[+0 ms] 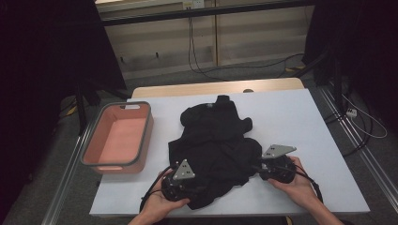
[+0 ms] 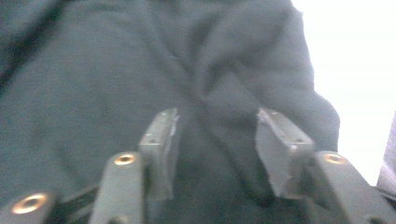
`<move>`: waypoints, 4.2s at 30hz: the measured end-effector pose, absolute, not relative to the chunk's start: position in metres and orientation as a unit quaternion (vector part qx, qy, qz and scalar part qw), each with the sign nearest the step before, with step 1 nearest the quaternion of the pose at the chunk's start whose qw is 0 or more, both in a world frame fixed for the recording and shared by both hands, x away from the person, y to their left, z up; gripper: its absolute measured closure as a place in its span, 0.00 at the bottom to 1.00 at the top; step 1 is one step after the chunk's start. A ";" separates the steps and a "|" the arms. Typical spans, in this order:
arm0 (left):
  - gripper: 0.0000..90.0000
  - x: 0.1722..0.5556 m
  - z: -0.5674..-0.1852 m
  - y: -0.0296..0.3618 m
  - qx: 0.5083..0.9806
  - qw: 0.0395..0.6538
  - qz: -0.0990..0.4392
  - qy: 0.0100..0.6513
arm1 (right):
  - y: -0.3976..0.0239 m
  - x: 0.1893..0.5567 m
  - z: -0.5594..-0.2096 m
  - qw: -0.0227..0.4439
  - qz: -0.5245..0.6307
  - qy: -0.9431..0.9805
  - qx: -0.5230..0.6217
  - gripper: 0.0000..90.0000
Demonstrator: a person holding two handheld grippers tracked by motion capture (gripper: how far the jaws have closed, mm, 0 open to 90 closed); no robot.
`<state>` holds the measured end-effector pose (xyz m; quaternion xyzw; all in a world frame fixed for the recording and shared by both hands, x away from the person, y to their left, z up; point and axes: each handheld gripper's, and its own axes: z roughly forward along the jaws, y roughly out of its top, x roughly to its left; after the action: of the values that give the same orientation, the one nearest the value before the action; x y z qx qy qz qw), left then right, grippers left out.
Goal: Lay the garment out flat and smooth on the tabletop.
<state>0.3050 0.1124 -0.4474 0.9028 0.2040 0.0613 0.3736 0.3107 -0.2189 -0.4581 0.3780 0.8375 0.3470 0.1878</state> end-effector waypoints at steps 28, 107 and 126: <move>0.99 0.338 -0.401 0.162 0.849 0.453 0.076 0.262 | -0.260 0.309 -0.420 0.209 0.439 0.771 0.412 0.96; 0.99 0.357 -0.442 0.154 0.884 0.363 0.094 0.278 | -0.280 0.399 -0.439 0.257 0.385 0.742 0.485 0.90; 0.99 0.380 -0.436 0.174 0.864 0.360 0.114 0.332 | -0.280 0.421 -0.448 0.253 0.367 0.740 0.504 0.72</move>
<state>0.3798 0.1738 -0.4359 0.8642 0.3323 0.1142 0.3602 0.4214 -0.2803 -0.4475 0.5039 0.7399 0.3669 0.2530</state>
